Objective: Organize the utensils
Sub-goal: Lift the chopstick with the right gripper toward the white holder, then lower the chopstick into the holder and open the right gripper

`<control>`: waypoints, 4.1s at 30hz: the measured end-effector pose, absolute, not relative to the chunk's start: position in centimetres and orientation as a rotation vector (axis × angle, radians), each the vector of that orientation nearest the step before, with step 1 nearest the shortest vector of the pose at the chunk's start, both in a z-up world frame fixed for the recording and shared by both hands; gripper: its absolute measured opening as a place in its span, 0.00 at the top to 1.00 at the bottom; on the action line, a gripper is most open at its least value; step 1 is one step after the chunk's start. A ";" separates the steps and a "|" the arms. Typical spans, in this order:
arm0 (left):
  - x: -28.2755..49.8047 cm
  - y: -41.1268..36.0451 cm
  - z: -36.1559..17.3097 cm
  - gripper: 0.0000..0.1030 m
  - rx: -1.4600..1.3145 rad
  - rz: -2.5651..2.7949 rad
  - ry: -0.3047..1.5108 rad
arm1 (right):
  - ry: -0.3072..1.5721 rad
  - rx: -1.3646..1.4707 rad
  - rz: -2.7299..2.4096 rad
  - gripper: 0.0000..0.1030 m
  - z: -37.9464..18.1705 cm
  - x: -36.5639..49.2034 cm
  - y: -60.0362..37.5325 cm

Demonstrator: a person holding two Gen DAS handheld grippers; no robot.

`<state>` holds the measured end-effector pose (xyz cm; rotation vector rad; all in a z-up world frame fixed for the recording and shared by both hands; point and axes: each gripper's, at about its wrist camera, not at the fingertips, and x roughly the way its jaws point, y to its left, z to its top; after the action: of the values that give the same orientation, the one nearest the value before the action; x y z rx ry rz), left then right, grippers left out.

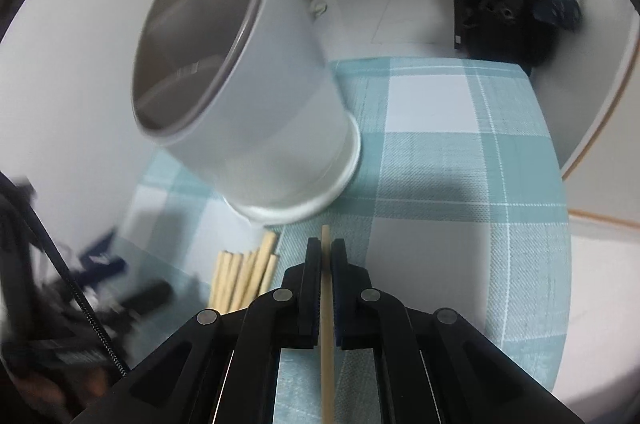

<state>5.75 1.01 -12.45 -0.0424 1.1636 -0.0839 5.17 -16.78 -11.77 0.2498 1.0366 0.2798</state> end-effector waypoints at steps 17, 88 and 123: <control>6.5 -0.5 -13.6 0.09 0.018 -0.090 1.235 | 0.884 0.553 0.328 0.96 -8.3 4.9 -23.3; 3.5 -0.9 6.6 0.98 -0.072 -0.384 0.605 | 0.468 0.162 0.371 0.97 2.7 -0.8 -17.3; 16.7 0.0 5.3 0.98 -0.058 -0.468 0.679 | 0.457 -0.046 0.489 0.97 8.6 14.0 -15.1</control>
<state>16.71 -0.03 5.28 -0.0578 0.6788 -0.4677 13.96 -15.11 8.61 -0.0456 0.4567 0.4889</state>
